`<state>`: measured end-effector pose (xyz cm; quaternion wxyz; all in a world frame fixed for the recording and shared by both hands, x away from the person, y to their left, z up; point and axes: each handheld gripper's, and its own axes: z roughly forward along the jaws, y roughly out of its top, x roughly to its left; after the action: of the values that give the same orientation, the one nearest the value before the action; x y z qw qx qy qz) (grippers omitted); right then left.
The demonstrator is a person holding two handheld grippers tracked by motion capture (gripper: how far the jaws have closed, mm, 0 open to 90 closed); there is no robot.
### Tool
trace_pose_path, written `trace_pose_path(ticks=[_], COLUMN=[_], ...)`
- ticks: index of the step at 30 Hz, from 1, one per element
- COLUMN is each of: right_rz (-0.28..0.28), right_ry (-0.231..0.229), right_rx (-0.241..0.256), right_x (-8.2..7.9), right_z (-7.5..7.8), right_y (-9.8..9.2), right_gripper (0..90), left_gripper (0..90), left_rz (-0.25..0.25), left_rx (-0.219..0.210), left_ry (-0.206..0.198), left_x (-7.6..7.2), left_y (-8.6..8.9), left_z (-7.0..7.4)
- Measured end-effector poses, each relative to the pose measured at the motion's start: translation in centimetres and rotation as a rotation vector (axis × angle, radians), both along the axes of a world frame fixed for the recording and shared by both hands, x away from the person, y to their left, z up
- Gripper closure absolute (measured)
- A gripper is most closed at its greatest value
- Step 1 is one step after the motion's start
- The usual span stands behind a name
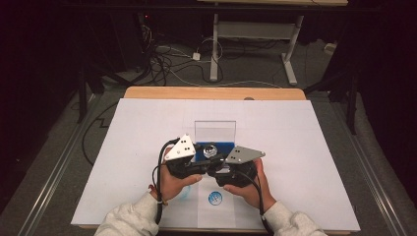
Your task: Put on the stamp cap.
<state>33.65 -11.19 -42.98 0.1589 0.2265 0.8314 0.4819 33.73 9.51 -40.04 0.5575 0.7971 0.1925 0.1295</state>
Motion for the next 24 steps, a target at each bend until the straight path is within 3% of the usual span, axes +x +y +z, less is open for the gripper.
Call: trace_pose_path(ticks=[5,8,12,21,24], right_rz=[0.007,0.01,0.01,0.012,0.016], right_ry=[-0.004,-0.029,-0.063,-0.061,-0.057], right_rx=[-0.017,-0.028,-0.046,-0.028,-0.024], right_x=[0.0,0.0,-0.1,-0.1,-0.2], right_z=[-0.2,-0.1,0.0,-0.3,-0.4], right_y=[-0.1,-0.2,-0.3,-0.4,-0.4], right_gripper=[38.8,38.7,38.6,38.3,38.2], left_gripper=[54.6,54.6,54.6,54.6,54.6], left_rz=[-0.018,-0.021,-0.013,-0.006,-0.003], left_rx=[-0.002,-0.011,0.035,0.094,0.097], left_ry=[0.035,0.056,0.021,-0.008,-0.01], left_x=[0.4,0.6,0.2,-0.1,-0.2], left_y=[0.2,0.5,0.1,-0.2,-0.3], left_z=[-0.1,-0.1,0.3,0.8,0.9])
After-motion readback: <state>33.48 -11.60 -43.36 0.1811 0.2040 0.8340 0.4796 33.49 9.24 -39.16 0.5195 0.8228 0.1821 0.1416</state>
